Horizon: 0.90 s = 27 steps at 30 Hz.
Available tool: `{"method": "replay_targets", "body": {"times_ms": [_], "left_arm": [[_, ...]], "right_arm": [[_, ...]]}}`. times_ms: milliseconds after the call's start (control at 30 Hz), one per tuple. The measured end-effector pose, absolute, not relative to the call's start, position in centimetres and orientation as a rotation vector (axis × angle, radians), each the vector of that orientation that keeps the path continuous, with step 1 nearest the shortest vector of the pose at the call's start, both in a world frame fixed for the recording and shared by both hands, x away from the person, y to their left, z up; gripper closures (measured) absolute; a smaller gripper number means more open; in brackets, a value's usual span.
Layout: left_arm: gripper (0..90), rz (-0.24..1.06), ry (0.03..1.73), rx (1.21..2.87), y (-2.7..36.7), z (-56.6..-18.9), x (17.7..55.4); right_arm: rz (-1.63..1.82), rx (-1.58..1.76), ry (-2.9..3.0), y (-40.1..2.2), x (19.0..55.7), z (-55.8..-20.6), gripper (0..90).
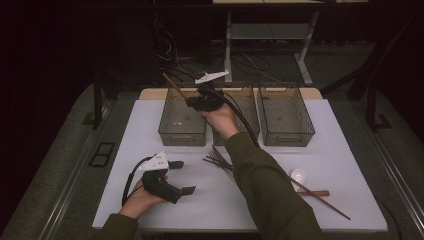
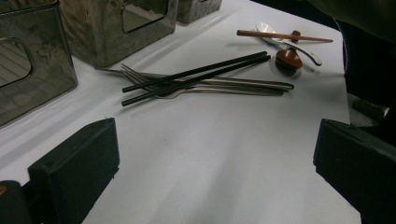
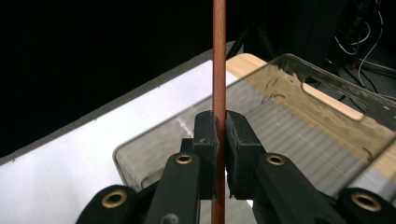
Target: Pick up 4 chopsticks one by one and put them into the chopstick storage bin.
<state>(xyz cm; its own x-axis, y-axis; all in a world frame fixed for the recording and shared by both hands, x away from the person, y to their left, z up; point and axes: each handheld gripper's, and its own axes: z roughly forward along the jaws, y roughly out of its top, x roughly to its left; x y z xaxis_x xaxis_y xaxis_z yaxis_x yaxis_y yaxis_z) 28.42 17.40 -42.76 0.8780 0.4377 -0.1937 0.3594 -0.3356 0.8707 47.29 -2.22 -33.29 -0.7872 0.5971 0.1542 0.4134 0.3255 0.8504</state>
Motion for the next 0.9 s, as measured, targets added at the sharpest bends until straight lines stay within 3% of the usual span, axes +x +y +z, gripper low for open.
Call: {"method": "replay_targets", "body": {"times_ms": [533, 900], "left_arm": [[0.0, 0.079, 0.581, 1.949, 17.6, -42.8, 28.5], [0.0, 0.070, 0.578, 1.948, 17.5, -42.8, 28.4]], "right_arm": [[1.467, 0.963, 2.382, 1.4, 49.8, -34.2, 82.8], [1.379, 1.028, 2.432, 2.6, 50.7, -36.9, 82.7]]}}
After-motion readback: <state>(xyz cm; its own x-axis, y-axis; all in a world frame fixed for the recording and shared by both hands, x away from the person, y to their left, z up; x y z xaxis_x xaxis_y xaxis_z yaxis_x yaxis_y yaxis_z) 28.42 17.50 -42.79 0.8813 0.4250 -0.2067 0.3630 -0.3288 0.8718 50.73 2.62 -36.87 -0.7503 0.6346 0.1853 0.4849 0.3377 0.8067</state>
